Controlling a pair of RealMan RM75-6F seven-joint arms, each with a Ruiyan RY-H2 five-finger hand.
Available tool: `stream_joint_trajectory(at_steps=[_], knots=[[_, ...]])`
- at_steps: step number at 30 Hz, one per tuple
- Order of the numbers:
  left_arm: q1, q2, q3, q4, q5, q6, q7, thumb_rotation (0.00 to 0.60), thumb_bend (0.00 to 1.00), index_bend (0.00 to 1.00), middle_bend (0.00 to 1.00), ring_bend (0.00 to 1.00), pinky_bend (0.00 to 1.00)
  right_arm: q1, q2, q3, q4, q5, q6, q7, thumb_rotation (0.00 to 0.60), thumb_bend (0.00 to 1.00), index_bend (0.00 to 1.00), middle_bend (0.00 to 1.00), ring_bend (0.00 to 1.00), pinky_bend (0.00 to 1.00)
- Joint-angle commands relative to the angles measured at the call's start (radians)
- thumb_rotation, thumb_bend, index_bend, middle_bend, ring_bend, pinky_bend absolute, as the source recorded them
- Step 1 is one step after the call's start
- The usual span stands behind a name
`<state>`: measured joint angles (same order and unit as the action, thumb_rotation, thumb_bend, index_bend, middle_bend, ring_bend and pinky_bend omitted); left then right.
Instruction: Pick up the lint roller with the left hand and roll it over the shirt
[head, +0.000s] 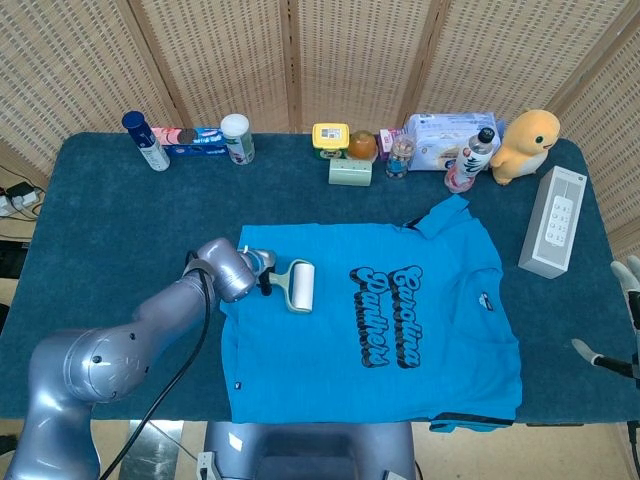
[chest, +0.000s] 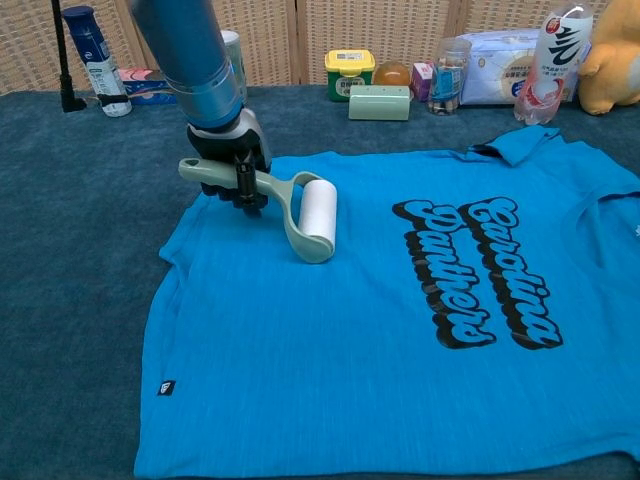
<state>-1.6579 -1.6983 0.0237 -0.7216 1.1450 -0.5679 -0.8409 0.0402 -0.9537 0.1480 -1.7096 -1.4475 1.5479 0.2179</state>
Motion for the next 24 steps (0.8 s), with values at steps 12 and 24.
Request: stream_joint_trajectory(at_steps=[12, 24], knots=[[-0.038, -0.074, -0.064, 0.078, -0.027, 0.027, 0.018, 0.6, 0.77, 0.97, 1.0, 0.97, 1.0, -0.005, 0.005, 0.001, 0.002, -0.001, 0.007, 0.014, 0.6, 0.0, 0.06, 0.0, 0.0, 0.0], [-0.006, -0.017, -0.09, 0.003, -0.031, 0.12, 0.068, 0.6, 0.65, 0.59, 0.53, 0.41, 0.64, -0.004, 0.005, 0.0, 0.002, -0.002, 0.005, 0.017, 0.6, 0.0, 0.06, 0.0, 0.0, 0.0]])
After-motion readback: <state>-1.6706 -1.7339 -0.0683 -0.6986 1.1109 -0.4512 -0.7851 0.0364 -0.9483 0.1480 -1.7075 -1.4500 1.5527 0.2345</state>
